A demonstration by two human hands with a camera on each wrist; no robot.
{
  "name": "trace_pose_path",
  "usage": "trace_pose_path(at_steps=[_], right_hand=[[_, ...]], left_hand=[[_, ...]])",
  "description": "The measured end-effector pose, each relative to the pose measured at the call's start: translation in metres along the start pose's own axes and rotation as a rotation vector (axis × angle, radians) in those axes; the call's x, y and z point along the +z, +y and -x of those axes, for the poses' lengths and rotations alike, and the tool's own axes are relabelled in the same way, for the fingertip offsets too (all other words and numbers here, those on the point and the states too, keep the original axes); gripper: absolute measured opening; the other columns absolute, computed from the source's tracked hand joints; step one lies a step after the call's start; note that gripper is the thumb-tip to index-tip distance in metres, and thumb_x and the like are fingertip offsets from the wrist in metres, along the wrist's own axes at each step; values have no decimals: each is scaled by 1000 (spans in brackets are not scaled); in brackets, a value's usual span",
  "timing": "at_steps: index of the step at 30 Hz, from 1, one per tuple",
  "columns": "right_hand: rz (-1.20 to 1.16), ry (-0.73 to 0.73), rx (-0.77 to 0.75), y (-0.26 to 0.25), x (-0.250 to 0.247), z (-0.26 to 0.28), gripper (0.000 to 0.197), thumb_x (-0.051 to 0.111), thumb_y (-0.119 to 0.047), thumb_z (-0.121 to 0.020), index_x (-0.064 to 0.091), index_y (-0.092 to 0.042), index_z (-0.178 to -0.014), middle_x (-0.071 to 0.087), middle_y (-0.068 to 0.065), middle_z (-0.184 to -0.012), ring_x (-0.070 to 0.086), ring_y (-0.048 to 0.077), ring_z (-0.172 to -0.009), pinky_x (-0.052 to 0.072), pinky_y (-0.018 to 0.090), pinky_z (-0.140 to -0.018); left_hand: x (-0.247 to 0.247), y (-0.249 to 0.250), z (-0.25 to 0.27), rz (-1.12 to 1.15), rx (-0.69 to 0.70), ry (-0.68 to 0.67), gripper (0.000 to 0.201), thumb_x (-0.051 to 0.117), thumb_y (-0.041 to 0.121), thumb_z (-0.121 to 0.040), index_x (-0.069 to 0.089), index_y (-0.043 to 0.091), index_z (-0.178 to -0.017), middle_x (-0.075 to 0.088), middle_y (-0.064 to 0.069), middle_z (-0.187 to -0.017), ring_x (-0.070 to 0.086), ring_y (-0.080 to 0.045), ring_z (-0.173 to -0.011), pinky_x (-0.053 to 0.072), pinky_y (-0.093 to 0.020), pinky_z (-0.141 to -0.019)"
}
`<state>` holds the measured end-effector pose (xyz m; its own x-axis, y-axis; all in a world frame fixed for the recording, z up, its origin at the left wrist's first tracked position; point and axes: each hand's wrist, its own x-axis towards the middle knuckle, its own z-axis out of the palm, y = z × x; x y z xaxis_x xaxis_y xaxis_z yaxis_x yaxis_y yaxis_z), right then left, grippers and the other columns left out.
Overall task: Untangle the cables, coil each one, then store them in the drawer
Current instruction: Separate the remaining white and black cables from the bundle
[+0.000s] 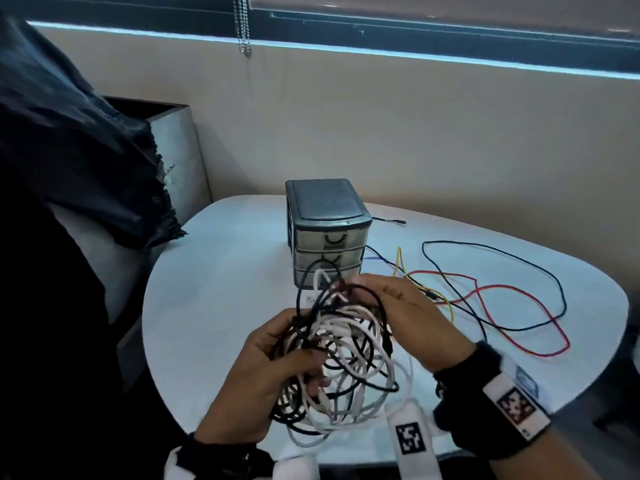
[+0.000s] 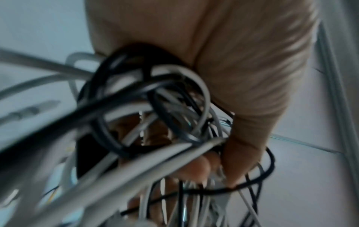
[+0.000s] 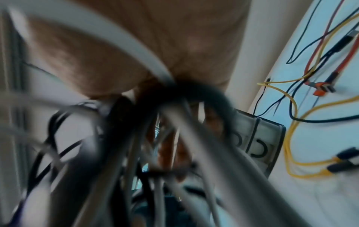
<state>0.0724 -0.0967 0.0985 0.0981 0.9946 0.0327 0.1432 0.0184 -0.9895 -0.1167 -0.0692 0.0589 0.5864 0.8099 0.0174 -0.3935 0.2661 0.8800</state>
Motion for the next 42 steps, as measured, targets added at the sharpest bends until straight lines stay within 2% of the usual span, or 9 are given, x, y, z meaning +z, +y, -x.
trace_pose_path(at_steps=[7,12,17,24,28,31,34,38,42], right_hand=[[-140,-299,72,-8,-1,15,26,63,-15,-88,67,-3,-111,71,5,-104,67,14,-97,53,23,-87],[-29,-191,-18,-6,-1,14,24,60,-10,-87,66,10,-98,71,10,-93,67,14,-87,51,24,-79],[162,4,-119,1,3,12,13,69,-29,-87,75,-17,-86,71,18,-86,61,22,-75,53,56,-76],[400,-23,-192,-11,-3,11,26,63,-5,-91,74,-24,-106,75,-13,-95,69,5,-90,56,33,-86],[593,-50,-256,-13,0,10,19,57,-22,-93,69,-32,-105,71,-19,-94,67,5,-92,53,30,-80],[672,67,-348,-13,-2,7,22,52,-26,-92,73,-31,-97,70,-22,-83,63,-3,-75,44,18,-67],[692,235,-410,-13,-11,0,21,57,-23,-89,75,-31,-93,71,-21,-80,61,-3,-66,41,17,-62],[666,256,-436,-18,-9,3,26,57,-13,-84,74,-27,-96,69,-21,-100,64,4,-97,48,20,-81],[656,220,-491,-25,7,12,21,53,-29,-73,71,-23,-82,64,-15,-112,55,5,-112,39,19,-97]], left_hand=[[1,10,6,-252,30,-241,46,76,10,-68,64,24,-110,67,-4,-74,50,-21,-48,49,-27,-48],[0,6,1,-386,22,-60,43,72,1,-66,38,3,-92,69,-13,-74,51,-24,-53,42,-24,-46],[-6,1,-1,-453,54,43,44,73,-21,-71,45,10,-82,68,-14,-74,52,-16,-59,40,-17,-53],[-13,3,-1,-483,94,62,32,81,3,-65,63,24,-82,71,-14,-83,64,-15,-73,49,-25,-62],[-13,2,0,-551,106,54,38,82,-6,-72,69,27,-86,73,-13,-86,68,-16,-78,53,-28,-69],[-5,3,2,-535,98,-1,57,74,-12,-79,73,32,-115,77,3,-106,71,-7,-100,52,-19,-83],[3,4,0,-550,109,-10,73,70,-8,-85,51,37,-139,71,21,-117,64,3,-113,45,-11,-93],[4,6,-4,-594,136,30,71,71,-3,-86,52,45,-134,76,9,-102,71,-6,-96,52,-23,-89],[5,2,-5,-606,126,34,69,71,1,-87,52,53,-128,75,3,-100,71,-12,-93,56,-41,-92]])
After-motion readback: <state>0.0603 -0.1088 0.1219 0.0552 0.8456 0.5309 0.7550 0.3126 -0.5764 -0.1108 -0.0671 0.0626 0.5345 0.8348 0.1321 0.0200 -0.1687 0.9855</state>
